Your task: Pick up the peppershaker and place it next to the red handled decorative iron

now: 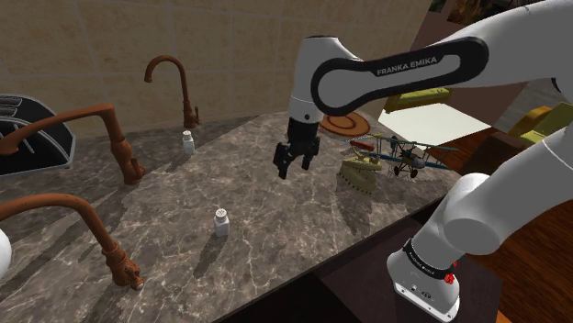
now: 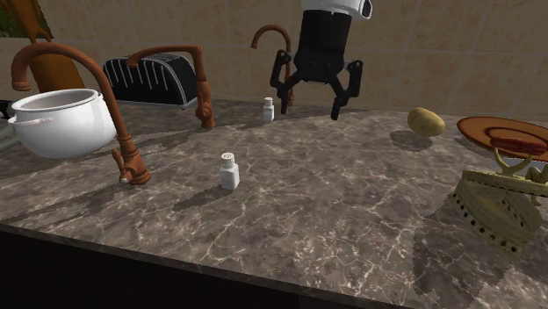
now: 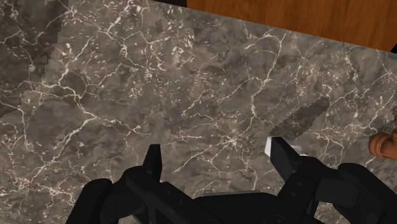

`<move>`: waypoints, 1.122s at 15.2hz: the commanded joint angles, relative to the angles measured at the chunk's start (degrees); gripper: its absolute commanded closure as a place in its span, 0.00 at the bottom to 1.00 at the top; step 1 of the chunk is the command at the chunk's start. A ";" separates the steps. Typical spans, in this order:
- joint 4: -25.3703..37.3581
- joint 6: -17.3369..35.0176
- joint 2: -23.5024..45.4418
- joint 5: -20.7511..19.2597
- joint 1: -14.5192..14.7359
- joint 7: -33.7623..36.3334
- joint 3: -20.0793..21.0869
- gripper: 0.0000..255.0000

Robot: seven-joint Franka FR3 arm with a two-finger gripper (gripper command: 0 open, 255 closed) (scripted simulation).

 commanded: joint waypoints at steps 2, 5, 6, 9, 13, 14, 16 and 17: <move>2.70 3.97 6.39 -0.45 0.61 3.03 2.14 0.00; 5.88 7.37 12.83 -1.67 1.41 6.14 3.75 0.00; 7.08 8.39 15.03 -2.23 1.73 7.21 4.19 0.00; 11.11 11.07 21.73 -4.26 2.99 10.51 5.08 0.00; 17.54 13.61 30.76 -7.37 5.38 14.77 5.31 0.00; 19.34 14.05 33.02 -8.14 6.10 15.77 5.21 0.00; 23.20 14.68 37.53 -9.59 7.67 17.63 4.86 0.00; 24.84 14.85 39.33 -10.14 8.32 18.32 4.69 0.00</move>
